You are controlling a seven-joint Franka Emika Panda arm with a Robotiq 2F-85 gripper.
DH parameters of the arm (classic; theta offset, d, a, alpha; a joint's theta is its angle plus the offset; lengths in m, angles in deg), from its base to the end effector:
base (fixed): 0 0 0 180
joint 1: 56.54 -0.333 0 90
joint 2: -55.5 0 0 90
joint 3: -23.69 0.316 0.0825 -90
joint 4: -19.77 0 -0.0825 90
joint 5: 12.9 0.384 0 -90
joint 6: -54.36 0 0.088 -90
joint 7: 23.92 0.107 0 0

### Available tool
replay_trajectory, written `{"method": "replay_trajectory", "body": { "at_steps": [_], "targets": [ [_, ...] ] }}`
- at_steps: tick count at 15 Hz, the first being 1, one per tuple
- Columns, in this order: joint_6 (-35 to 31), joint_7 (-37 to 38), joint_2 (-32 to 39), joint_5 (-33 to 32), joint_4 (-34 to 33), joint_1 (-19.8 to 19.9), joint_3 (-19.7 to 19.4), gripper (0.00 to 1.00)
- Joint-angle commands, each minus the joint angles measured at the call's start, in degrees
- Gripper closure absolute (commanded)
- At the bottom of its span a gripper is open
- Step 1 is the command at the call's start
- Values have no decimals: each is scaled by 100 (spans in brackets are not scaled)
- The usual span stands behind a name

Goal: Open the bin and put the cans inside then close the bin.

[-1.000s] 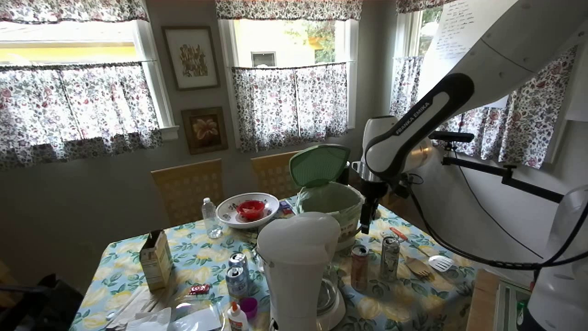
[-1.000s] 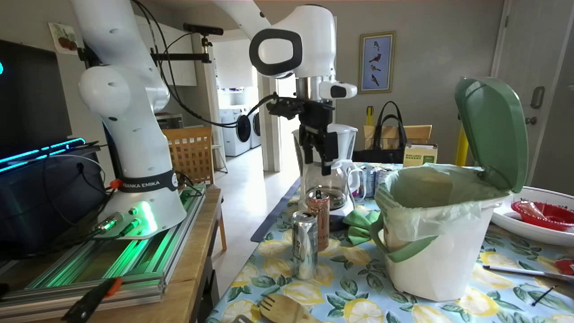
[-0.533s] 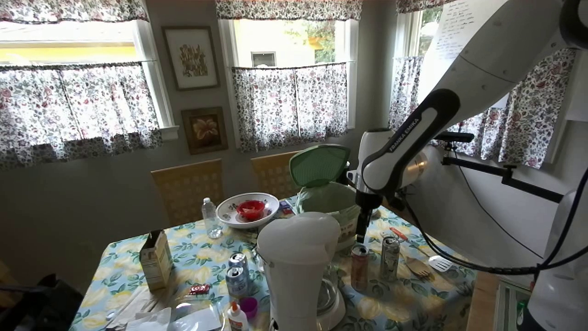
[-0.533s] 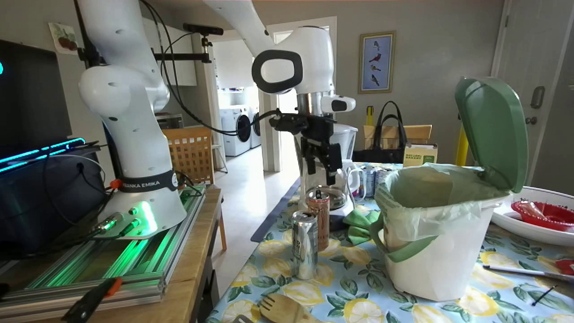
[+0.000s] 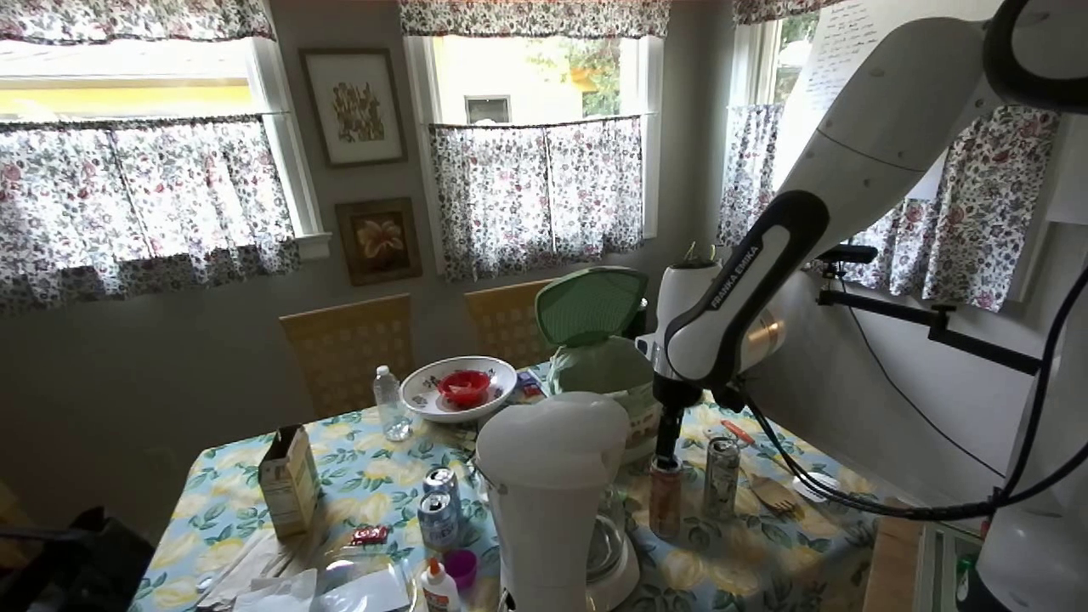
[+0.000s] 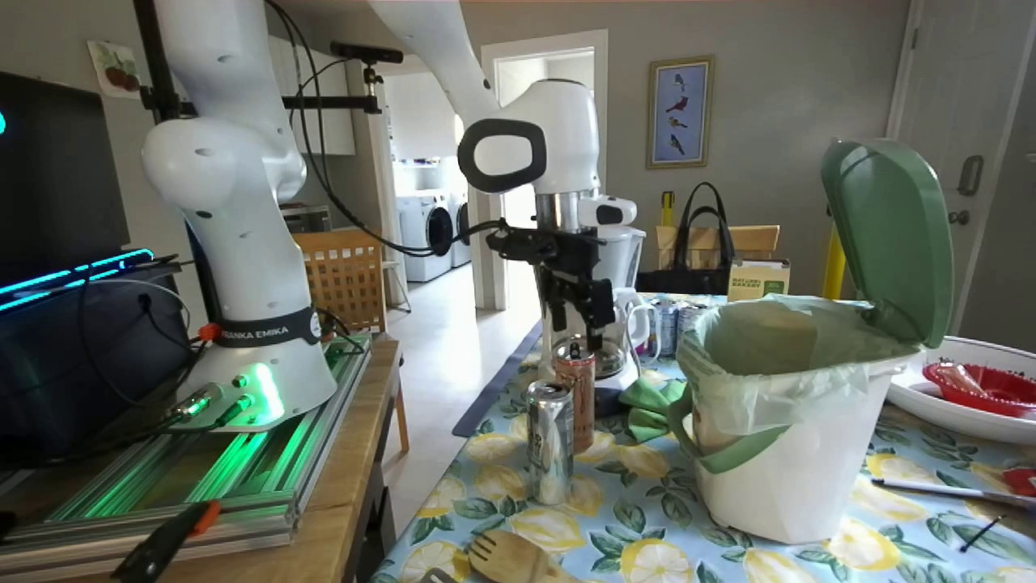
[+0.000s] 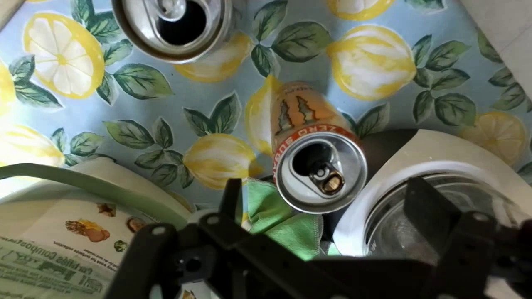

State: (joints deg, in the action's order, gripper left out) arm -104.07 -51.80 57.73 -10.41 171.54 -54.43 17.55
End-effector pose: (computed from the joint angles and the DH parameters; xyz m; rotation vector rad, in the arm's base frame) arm 0.4284 -0.0644 0.2368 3.0920 0.4721 0.1219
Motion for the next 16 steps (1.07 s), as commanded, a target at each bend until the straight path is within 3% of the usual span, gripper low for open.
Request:
{"method": "replay_trajectory", "body": {
  "at_steps": [1,9,10,16],
  "targets": [
    [-295,-266,223,31,29,130,164,0],
    [-584,-420,446,30,10,312,374,0],
    [-606,-424,455,15,9,335,392,19],
    [-588,-357,483,-113,-28,382,390,63]
  ]
}}
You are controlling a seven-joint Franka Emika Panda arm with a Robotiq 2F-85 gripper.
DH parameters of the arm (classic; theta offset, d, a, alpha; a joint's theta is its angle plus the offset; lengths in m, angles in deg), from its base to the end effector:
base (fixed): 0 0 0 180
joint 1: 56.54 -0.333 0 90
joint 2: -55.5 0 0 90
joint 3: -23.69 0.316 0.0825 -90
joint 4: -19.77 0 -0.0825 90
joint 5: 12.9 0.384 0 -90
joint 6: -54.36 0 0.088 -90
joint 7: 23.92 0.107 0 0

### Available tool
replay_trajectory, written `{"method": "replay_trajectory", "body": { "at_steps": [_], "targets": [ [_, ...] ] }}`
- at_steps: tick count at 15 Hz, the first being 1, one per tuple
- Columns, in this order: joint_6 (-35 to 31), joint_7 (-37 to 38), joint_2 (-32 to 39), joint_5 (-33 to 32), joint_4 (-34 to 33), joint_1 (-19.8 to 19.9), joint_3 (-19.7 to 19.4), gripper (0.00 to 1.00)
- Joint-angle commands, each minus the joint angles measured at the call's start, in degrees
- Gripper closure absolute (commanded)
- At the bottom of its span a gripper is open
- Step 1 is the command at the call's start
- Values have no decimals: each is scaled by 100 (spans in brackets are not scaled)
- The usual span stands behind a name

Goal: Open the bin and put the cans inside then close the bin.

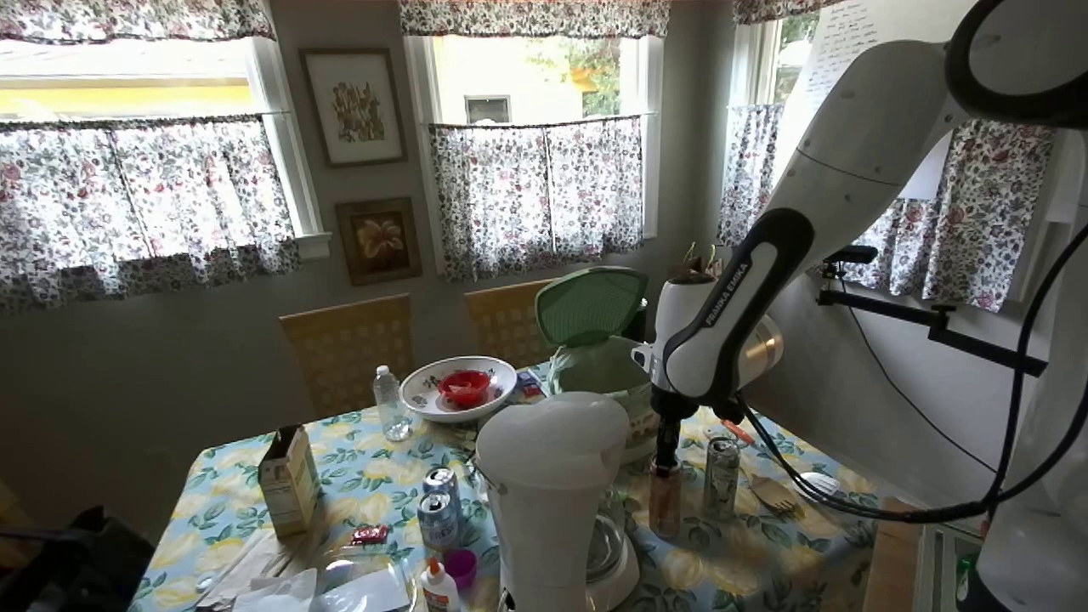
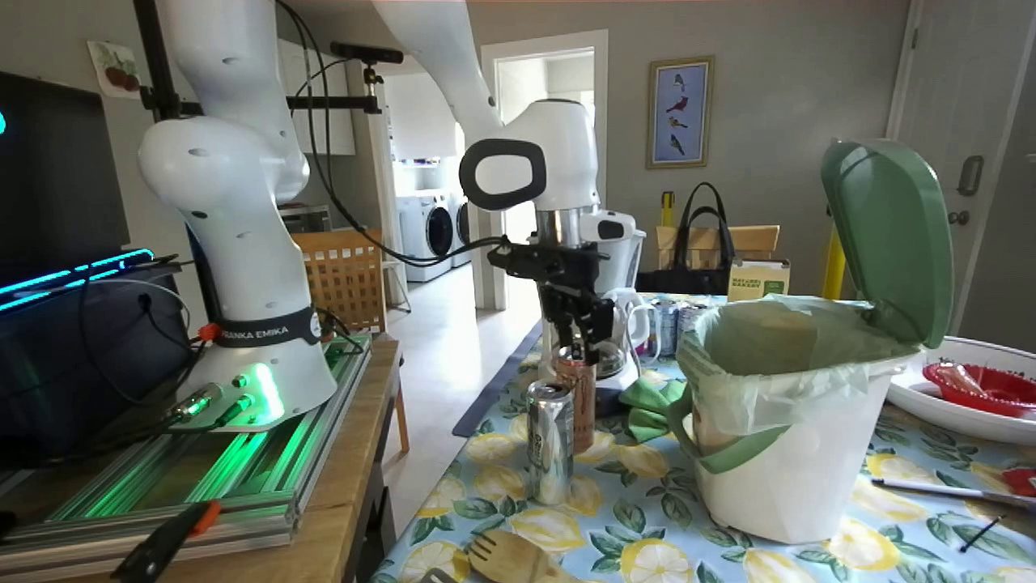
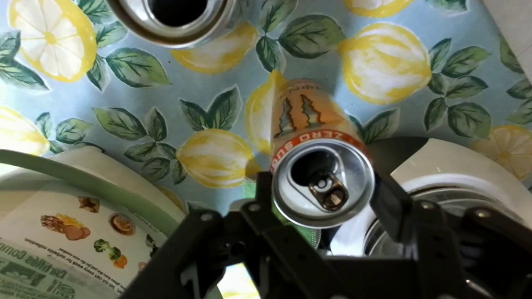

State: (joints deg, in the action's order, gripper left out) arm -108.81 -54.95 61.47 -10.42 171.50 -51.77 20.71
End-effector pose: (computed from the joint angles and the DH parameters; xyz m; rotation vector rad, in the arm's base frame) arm 0.4304 -0.0614 0.2167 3.0630 0.5669 0.1454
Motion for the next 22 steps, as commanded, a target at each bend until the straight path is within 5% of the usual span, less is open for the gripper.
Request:
{"method": "replay_trajectory", "body": {
  "at_steps": [1,22],
  "targets": [
    [-105,-30,111,-136,-30,116,67,64],
    [692,707,-1497,-661,-477,184,-432,64]
  ]
}}
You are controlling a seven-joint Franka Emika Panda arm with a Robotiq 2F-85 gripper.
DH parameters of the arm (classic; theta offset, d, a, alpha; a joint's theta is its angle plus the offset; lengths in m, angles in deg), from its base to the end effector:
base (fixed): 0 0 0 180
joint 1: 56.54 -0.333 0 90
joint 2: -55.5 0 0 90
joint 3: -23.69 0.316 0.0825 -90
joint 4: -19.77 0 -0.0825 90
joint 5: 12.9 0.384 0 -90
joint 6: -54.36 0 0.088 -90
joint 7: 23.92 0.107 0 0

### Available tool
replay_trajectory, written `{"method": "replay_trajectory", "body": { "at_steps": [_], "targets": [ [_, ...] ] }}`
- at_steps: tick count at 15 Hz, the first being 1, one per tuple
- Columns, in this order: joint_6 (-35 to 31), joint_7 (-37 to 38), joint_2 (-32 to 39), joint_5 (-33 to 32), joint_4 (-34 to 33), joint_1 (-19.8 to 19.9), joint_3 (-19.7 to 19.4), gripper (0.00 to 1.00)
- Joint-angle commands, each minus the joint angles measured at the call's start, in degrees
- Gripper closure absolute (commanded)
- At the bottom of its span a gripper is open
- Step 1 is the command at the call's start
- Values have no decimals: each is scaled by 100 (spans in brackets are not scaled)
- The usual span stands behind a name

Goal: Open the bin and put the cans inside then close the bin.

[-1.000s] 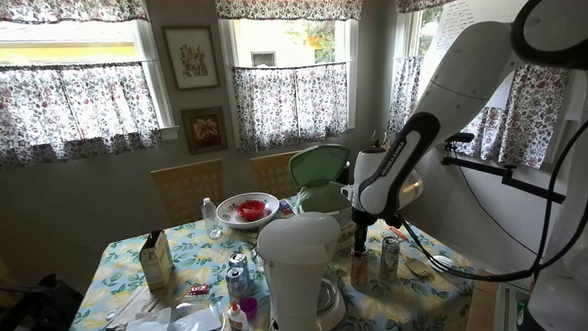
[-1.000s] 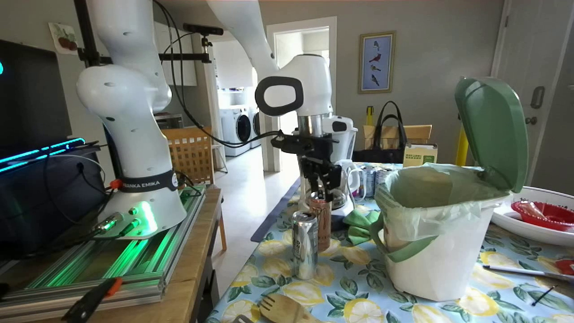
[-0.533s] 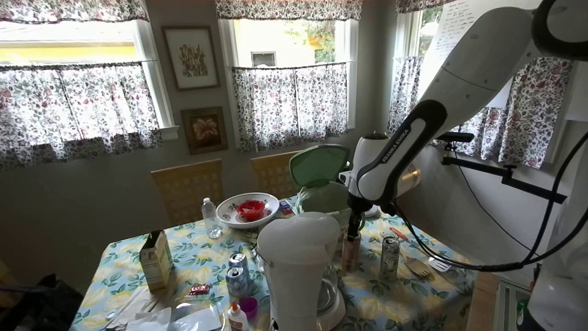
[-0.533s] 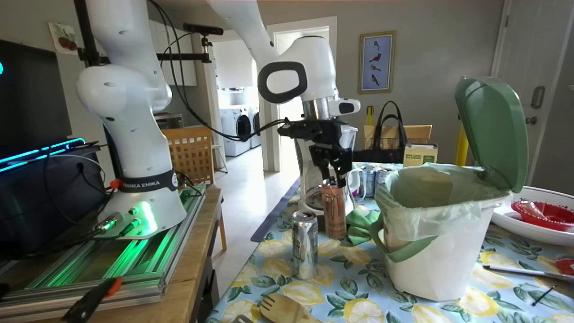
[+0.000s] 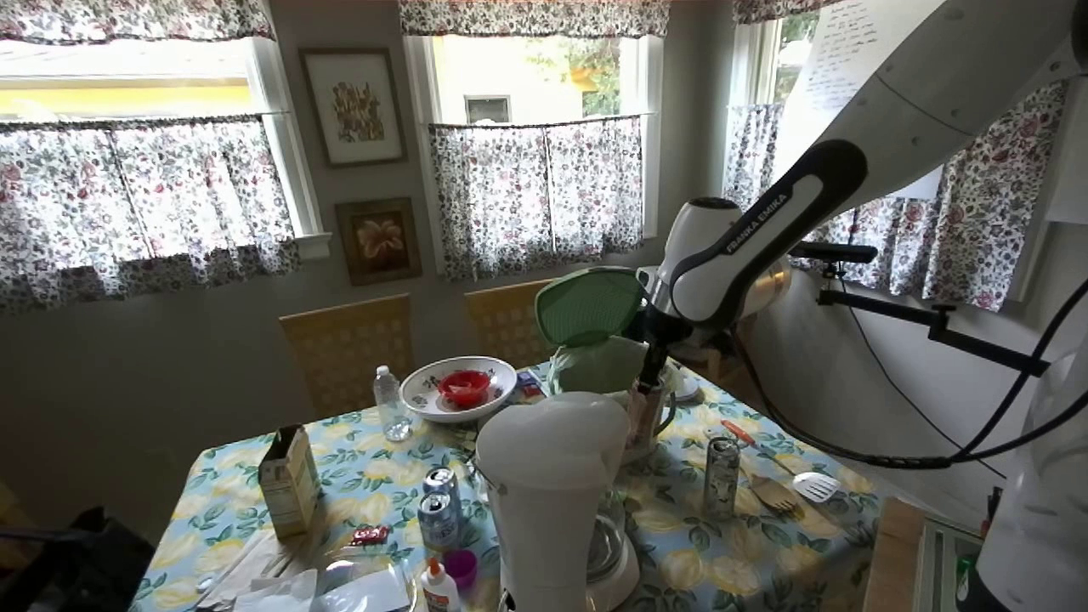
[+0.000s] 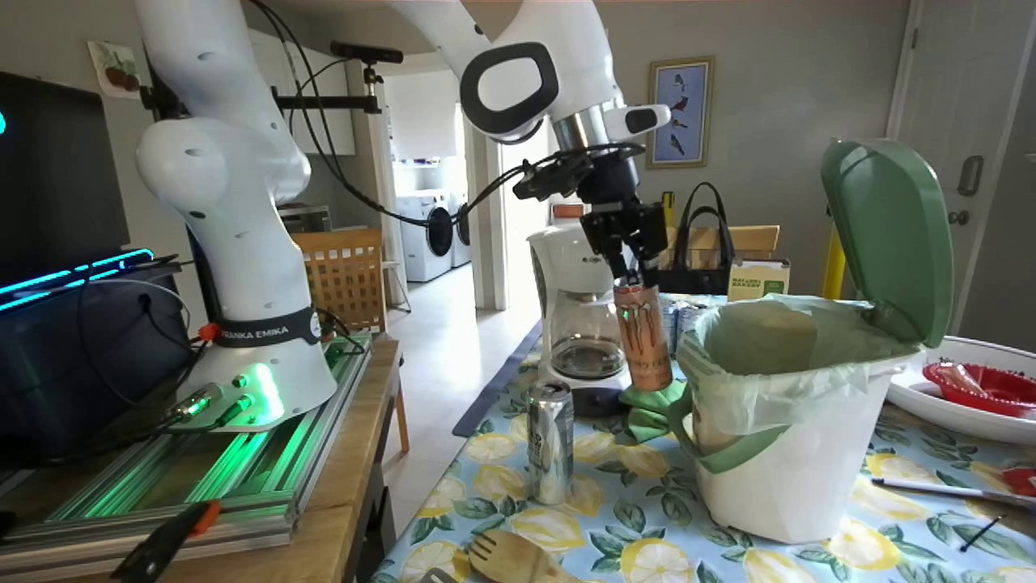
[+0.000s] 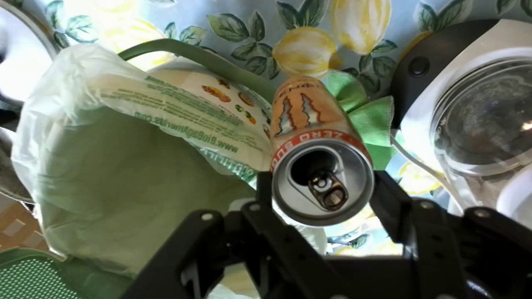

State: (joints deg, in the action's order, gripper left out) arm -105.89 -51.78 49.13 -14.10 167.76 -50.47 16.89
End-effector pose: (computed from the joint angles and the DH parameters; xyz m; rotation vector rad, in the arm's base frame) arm 0.4561 -0.1029 0.3328 2.9675 0.4163 0.4613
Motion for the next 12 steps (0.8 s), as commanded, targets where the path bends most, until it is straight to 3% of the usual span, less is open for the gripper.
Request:
{"method": "replay_trajectory", "body": {
  "at_steps": [1,9,12],
  "targets": [
    [526,418,-319,-282,-142,43,-68,64],
    [1663,450,-852,-174,-518,1,-134,64],
    [1774,488,-987,-165,-708,11,-180,64]
  ]
}}
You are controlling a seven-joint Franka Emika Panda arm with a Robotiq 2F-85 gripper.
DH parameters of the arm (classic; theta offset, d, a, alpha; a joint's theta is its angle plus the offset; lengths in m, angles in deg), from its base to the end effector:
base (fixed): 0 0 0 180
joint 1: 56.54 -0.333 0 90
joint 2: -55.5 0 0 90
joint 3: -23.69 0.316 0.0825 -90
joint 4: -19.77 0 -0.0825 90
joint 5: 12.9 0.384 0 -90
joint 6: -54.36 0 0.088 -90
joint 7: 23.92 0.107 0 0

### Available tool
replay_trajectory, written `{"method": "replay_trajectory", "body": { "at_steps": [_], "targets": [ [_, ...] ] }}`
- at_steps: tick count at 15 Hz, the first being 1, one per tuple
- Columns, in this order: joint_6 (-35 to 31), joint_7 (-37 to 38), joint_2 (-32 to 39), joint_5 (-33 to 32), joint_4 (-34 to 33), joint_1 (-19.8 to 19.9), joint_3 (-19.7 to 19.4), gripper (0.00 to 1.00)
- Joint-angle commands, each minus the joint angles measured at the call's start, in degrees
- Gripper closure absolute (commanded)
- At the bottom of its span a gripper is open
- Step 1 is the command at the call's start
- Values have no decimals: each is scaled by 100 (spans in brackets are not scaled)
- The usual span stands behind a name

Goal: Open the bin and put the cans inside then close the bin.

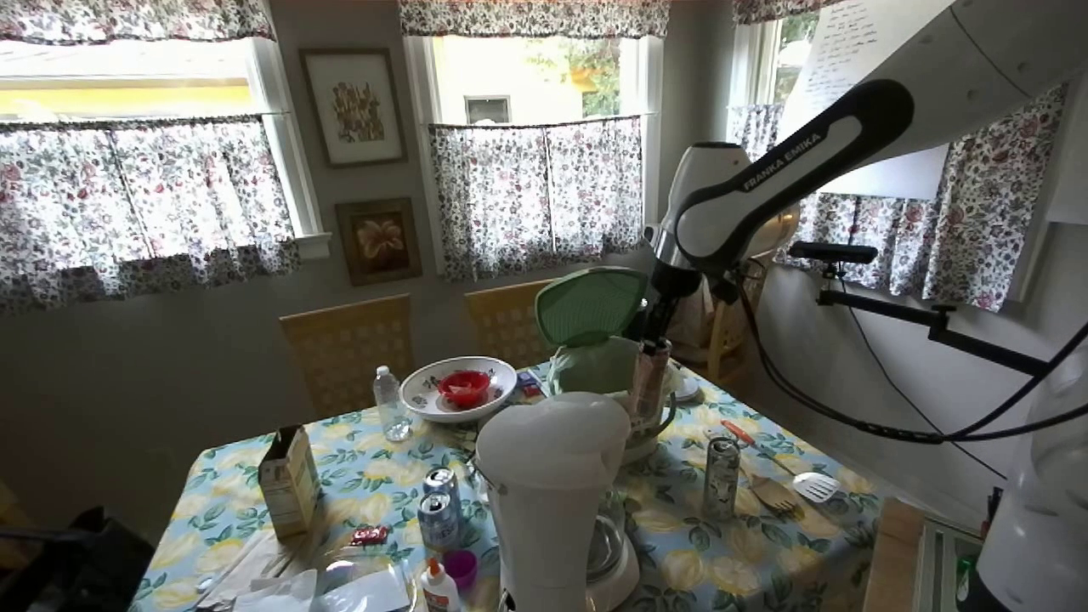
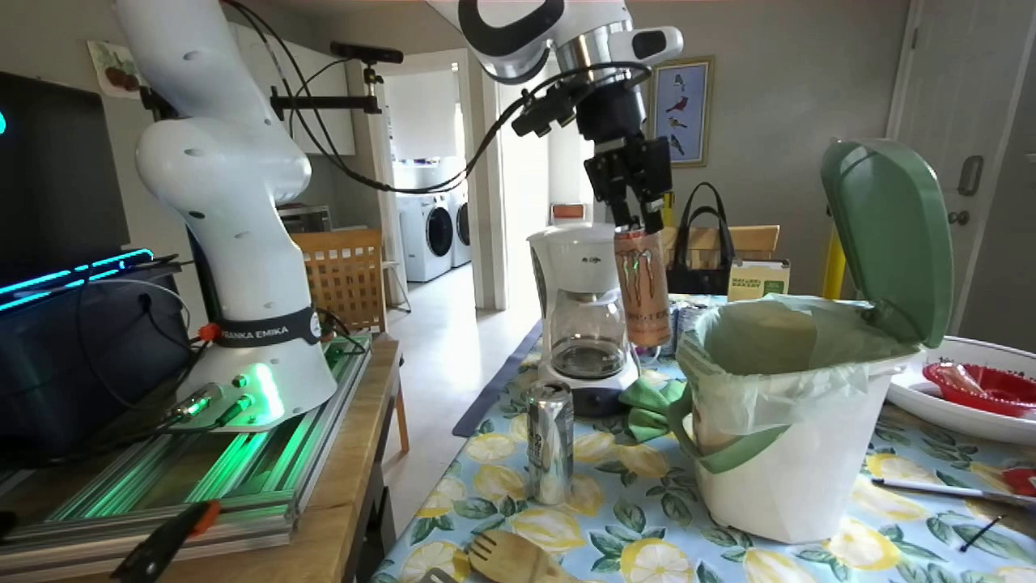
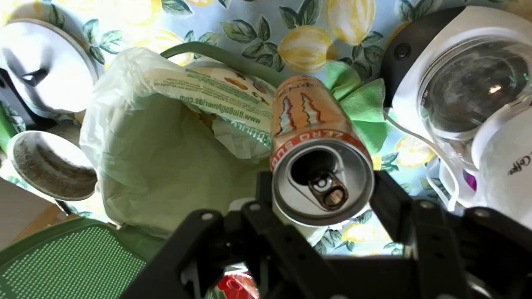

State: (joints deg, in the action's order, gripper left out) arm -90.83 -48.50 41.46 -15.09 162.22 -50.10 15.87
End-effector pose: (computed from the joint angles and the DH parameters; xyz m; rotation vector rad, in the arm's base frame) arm 0.4563 -0.1161 0.4075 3.0064 0.3130 0.4214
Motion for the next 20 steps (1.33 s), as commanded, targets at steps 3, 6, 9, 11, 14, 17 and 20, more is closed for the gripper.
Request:
{"method": "replay_trajectory", "body": {
  "at_steps": [3,6,9,11,14,17,20],
  "targets": [
    [116,298,-191,-117,-351,18,-122,64],
    [-45,468,-16,-154,-548,62,-158,64],
    [-345,645,246,-179,-688,111,-196,64],
    [-731,648,485,-74,-744,95,-244,64],
    [-1157,662,841,-2,-825,76,-256,64],
    [-1390,607,1143,127,-903,50,-231,64],
    [-1645,482,1397,332,-973,23,-178,64]
  ]
}}
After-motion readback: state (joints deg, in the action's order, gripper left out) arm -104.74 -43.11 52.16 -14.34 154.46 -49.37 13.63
